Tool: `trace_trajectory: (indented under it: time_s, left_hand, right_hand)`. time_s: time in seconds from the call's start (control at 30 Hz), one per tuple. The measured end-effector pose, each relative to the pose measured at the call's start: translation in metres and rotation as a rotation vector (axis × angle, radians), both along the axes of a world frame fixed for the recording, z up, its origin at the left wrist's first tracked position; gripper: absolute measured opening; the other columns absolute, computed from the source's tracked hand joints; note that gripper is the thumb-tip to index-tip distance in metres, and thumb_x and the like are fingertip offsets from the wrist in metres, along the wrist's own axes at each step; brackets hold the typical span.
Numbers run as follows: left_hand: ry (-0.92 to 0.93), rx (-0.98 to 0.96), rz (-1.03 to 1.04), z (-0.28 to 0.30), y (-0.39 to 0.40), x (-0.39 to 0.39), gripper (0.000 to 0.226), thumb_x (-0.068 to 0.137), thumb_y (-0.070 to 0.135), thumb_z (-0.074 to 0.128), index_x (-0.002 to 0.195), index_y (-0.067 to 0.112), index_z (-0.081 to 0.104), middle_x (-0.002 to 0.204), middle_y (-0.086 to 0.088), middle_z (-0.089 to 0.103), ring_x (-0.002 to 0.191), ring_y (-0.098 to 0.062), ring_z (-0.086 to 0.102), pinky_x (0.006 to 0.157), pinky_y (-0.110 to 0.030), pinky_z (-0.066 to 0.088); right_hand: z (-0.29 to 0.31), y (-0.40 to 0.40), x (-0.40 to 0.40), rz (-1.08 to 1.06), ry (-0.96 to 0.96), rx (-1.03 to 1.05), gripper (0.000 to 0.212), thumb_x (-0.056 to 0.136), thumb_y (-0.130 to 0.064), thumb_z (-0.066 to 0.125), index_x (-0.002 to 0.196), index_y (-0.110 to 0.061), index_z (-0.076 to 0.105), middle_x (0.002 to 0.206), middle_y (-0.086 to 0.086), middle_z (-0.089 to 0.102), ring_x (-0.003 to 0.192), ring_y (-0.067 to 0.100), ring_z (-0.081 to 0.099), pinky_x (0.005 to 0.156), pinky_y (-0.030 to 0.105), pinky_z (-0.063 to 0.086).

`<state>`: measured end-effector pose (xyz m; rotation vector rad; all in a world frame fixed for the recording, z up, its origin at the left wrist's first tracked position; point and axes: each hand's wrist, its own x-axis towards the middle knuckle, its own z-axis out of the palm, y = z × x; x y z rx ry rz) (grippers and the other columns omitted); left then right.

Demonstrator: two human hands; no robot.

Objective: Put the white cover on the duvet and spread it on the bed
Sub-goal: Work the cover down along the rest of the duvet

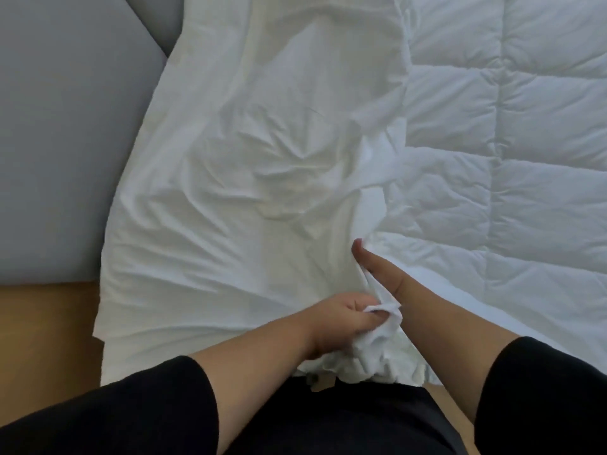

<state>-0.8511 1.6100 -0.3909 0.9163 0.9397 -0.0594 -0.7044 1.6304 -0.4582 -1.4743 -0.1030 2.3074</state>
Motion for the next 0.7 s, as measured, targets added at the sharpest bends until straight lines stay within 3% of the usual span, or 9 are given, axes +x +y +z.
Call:
trace_trajectory:
  time_s: [0.07,0.17,0.27,0.37,0.43,0.5,0.53,0.6,0.7]
  left_hand:
    - [-0.038,-0.093,-0.065,0.008,-0.002,-0.011,0.024,0.089,0.041,0.063,0.073,0.028,0.074,0.067,0.016,0.062,0.068,-0.002,0.057,0.072,-0.022,0.045]
    - [-0.072,-0.325,-0.012,0.007,0.0,-0.038,0.022,0.093,0.038,0.062,0.087,0.021,0.074,0.078,0.008,0.071,0.075,-0.008,0.067,0.074,-0.025,0.052]
    - [0.178,-0.102,0.153,-0.009,0.009,-0.062,0.028,0.089,0.049,0.063,0.09,0.022,0.069,0.091,0.002,0.073,0.084,-0.016,0.069,0.08,-0.031,0.054]
    - [0.509,0.358,0.299,-0.009,0.036,-0.064,0.047,0.081,0.067,0.059,0.092,0.022,0.056,0.093,0.003,0.064,0.084,-0.018,0.062,0.083,-0.041,0.055]
    - [0.572,0.444,0.1,0.006,0.055,-0.043,0.076,0.073,0.077,0.061,0.121,0.019,0.047,0.117,0.002,0.057,0.101,-0.02,0.06,0.08,-0.037,0.05]
    - [0.675,0.518,-0.228,0.012,0.06,-0.016,0.09,0.07,0.07,0.069,0.134,0.015,0.037,0.125,-0.005,0.051,0.106,-0.025,0.058,0.077,-0.034,0.045]
    - [0.686,0.563,-0.305,0.01,0.062,-0.006,0.075,0.078,0.054,0.069,0.132,0.013,0.038,0.124,-0.006,0.053,0.102,-0.025,0.058,0.078,-0.034,0.046]
    - [0.614,0.612,-0.198,0.005,0.065,-0.001,0.037,0.088,0.023,0.055,0.123,0.011,0.051,0.118,-0.009,0.061,0.096,-0.024,0.059,0.083,-0.035,0.051]
    - [0.273,0.235,0.377,0.023,0.077,-0.014,0.028,0.088,0.003,0.046,0.102,0.008,0.069,0.089,-0.009,0.072,0.079,-0.025,0.071,0.074,-0.037,0.06]
  right_hand:
    - [0.011,0.001,-0.014,-0.018,0.134,-0.038,0.091,0.065,-0.052,0.089,0.138,-0.006,0.058,0.111,0.012,0.072,0.108,0.027,0.067,0.109,0.041,0.044]
    - [0.02,-0.007,-0.023,-0.022,0.104,0.001,0.046,0.075,-0.022,0.08,0.115,-0.001,0.072,0.106,0.021,0.07,0.098,0.037,0.069,0.101,0.047,0.047]
    - [0.032,-0.021,-0.03,-0.055,-0.158,0.187,0.061,0.067,-0.015,0.076,0.125,0.0,0.064,0.114,0.021,0.07,0.111,0.045,0.064,0.097,0.051,0.052]
    - [0.067,-0.043,-0.055,0.544,-0.673,0.469,0.044,0.082,-0.021,0.068,0.125,-0.014,0.062,0.113,-0.003,0.067,0.116,0.03,0.062,0.086,0.028,0.047]
    - [0.084,-0.059,-0.072,0.967,-0.778,0.566,0.033,0.089,-0.027,0.06,0.118,-0.012,0.064,0.112,0.006,0.067,0.107,0.027,0.062,0.082,0.026,0.044]
    - [0.091,-0.069,-0.076,1.103,-0.73,0.658,0.022,0.089,-0.026,0.057,0.107,-0.014,0.063,0.102,0.007,0.064,0.095,0.022,0.057,0.078,0.026,0.04]
    - [0.097,-0.069,-0.07,1.101,-0.682,0.662,0.019,0.088,-0.026,0.058,0.105,-0.018,0.06,0.099,0.003,0.061,0.094,0.02,0.056,0.078,0.026,0.04]
    - [0.098,-0.066,-0.046,0.982,-0.558,0.564,0.032,0.085,-0.036,0.067,0.113,-0.021,0.063,0.106,-0.004,0.066,0.102,0.018,0.062,0.088,0.029,0.049]
    - [0.092,-0.059,-0.007,0.414,-0.206,0.354,0.054,0.078,-0.051,0.076,0.121,-0.018,0.07,0.12,0.005,0.072,0.116,0.023,0.066,0.106,0.042,0.048]
